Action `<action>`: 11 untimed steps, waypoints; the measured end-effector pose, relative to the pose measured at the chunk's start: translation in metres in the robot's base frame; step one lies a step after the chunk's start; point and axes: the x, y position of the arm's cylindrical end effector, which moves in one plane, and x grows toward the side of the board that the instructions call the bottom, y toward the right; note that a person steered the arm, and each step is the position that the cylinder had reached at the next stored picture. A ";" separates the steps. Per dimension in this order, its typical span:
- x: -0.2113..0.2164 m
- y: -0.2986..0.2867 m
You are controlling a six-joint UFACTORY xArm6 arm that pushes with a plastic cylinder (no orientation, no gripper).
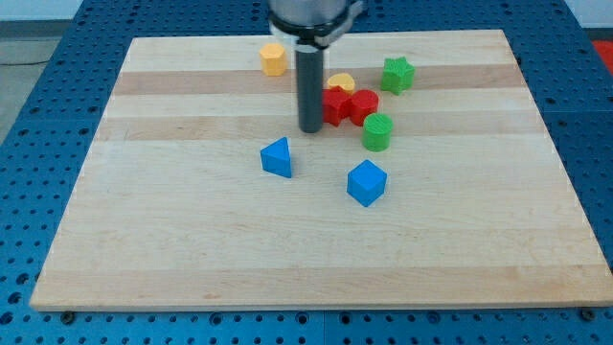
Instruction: Move the blue triangle into the red star
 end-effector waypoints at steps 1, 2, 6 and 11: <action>0.002 -0.029; 0.017 -0.066; 0.073 -0.024; 0.033 -0.044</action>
